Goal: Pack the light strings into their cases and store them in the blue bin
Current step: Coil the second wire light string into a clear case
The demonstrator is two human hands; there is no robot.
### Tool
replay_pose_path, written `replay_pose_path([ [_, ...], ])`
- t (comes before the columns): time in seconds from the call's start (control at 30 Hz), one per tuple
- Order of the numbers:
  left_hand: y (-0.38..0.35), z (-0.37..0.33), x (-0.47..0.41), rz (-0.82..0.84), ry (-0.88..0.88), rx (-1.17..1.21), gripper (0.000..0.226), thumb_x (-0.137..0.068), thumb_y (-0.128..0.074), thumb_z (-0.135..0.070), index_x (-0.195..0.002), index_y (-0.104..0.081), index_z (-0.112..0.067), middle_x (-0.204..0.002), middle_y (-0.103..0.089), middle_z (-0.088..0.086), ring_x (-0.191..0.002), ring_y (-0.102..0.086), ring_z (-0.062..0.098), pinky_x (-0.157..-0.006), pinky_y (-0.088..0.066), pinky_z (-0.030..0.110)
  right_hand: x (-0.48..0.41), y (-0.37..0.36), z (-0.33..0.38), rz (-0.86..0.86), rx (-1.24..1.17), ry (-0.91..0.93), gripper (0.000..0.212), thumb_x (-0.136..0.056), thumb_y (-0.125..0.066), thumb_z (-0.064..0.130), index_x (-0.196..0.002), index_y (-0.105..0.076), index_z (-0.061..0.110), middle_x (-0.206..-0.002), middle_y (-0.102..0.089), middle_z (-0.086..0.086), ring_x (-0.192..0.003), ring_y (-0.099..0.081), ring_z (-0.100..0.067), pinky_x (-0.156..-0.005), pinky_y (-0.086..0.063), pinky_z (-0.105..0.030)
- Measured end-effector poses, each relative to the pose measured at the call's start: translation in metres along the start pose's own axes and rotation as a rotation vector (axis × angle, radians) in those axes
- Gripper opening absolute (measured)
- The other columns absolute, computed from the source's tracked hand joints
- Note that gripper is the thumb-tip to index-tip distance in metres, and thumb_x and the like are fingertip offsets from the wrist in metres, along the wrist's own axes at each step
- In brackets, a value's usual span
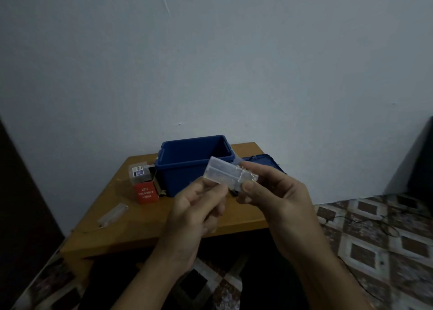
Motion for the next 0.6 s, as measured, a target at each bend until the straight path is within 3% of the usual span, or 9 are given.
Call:
replay_pose_path([
  [0.07,-0.002,-0.001,0.002,-0.092,-0.040,-0.050,0.040,-0.082,-0.069,-0.042,-0.096,-0.069,-0.004,-0.064,-0.049,0.003,-0.043,-0.032,0.006,-0.041,-0.026,0.018,0.002,-0.002,0.002,-0.004,0.093,0.047,0.031,-0.087,-0.070,0.014,-0.117,-0.073,0.019,-0.095,-0.069,-0.016,-0.082,-0.068,-0.028,-0.077,-0.058,-0.034],
  [0.23,-0.002,-0.010,0.003,-0.130,-0.141,-0.227,0.031,-0.083,-0.064,-0.043,-0.083,-0.076,-0.015,-0.058,-0.051,-0.001,-0.045,-0.037,0.004,-0.043,-0.031,0.017,0.004,0.001,0.011,0.100,0.213,0.079,0.040,-0.092,-0.067,0.016,-0.130,-0.065,0.030,-0.096,-0.065,-0.022,-0.084,-0.068,-0.030,-0.081,-0.060,-0.038],
  [0.37,-0.002,-0.013,0.003,-0.136,-0.218,-0.363,0.046,-0.089,-0.059,-0.041,-0.060,-0.063,-0.006,-0.046,-0.047,-0.006,-0.042,-0.038,0.004,-0.047,-0.033,0.016,0.002,0.006,0.012,0.163,0.296,0.061,0.038,-0.094,-0.066,0.019,-0.130,-0.065,0.032,-0.093,-0.067,-0.015,-0.082,-0.068,-0.024,-0.083,-0.060,-0.042],
  [0.6,-0.008,-0.014,0.006,-0.133,-0.236,-0.431,0.040,-0.088,-0.062,-0.036,-0.063,-0.069,-0.006,-0.041,-0.048,-0.011,-0.039,-0.042,0.000,-0.047,-0.033,0.010,0.000,0.011,0.010,0.159,0.301,0.052,0.028,-0.090,-0.068,0.022,-0.119,-0.069,0.026,-0.089,-0.067,-0.016,-0.079,-0.068,-0.025,-0.080,-0.060,-0.043],
])
Point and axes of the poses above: each hand's wrist, its own x-axis away from the middle knuckle, its own y-axis out of the back of the hand, z = x × y, the point moved 1 cm from there along -x, towards the middle knuckle
